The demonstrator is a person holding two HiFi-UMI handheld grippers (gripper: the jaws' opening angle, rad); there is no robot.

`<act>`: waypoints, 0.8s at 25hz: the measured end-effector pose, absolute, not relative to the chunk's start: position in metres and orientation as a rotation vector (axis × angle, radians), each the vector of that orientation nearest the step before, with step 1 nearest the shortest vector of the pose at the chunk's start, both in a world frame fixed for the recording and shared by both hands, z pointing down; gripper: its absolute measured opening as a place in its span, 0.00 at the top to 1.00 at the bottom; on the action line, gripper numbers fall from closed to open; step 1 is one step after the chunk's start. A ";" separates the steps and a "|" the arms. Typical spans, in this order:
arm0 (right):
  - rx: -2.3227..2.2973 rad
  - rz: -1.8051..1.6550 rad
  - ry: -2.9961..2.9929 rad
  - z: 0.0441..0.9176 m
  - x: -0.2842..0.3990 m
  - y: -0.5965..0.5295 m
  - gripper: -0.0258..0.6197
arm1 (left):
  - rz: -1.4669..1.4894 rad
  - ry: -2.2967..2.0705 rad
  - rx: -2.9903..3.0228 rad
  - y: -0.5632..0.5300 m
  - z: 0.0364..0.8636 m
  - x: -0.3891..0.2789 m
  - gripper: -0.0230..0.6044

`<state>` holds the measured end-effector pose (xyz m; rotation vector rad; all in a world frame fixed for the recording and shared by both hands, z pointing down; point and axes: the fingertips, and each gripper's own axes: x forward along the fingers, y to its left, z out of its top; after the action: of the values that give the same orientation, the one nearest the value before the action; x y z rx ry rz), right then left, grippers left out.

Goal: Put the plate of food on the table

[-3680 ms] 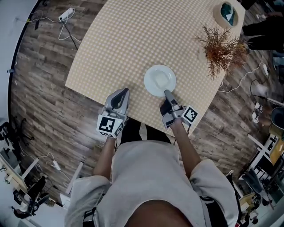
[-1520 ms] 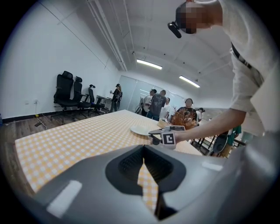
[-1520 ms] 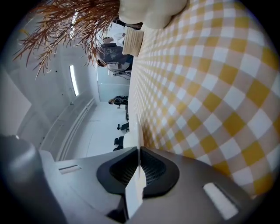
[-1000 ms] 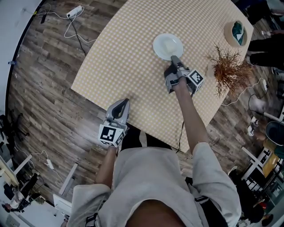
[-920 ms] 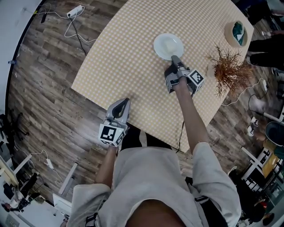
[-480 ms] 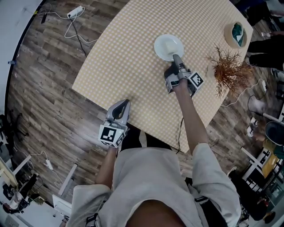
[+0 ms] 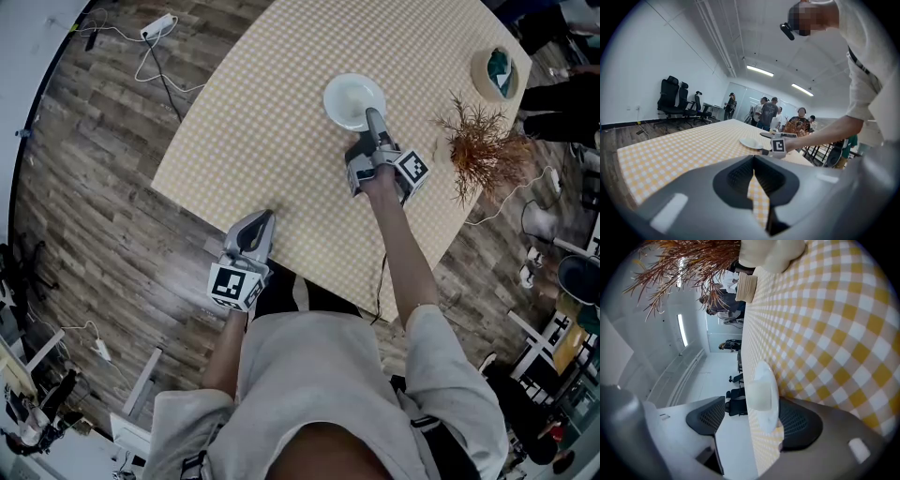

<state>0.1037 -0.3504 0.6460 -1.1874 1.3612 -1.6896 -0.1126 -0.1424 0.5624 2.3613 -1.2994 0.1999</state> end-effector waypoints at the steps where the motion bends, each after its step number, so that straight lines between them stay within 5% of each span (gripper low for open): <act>1: -1.193 -1.694 1.365 0.645 0.103 -0.350 0.41 | 0.200 -1.299 2.362 -0.142 0.562 -0.113 0.95; 6: -1.268 -1.694 1.464 0.647 0.102 -0.345 0.48 | 0.194 -1.295 2.365 -0.141 0.562 -0.109 0.95; 20: -1.422 -1.711 2.111 0.650 0.078 -0.320 0.47 | 0.188 -1.270 2.371 -0.142 0.561 -0.103 0.95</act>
<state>0.0780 -0.3201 0.6497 -1.4223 2.1110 -1.7109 -0.1031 -0.1415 0.5613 2.3706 -1.2695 0.1875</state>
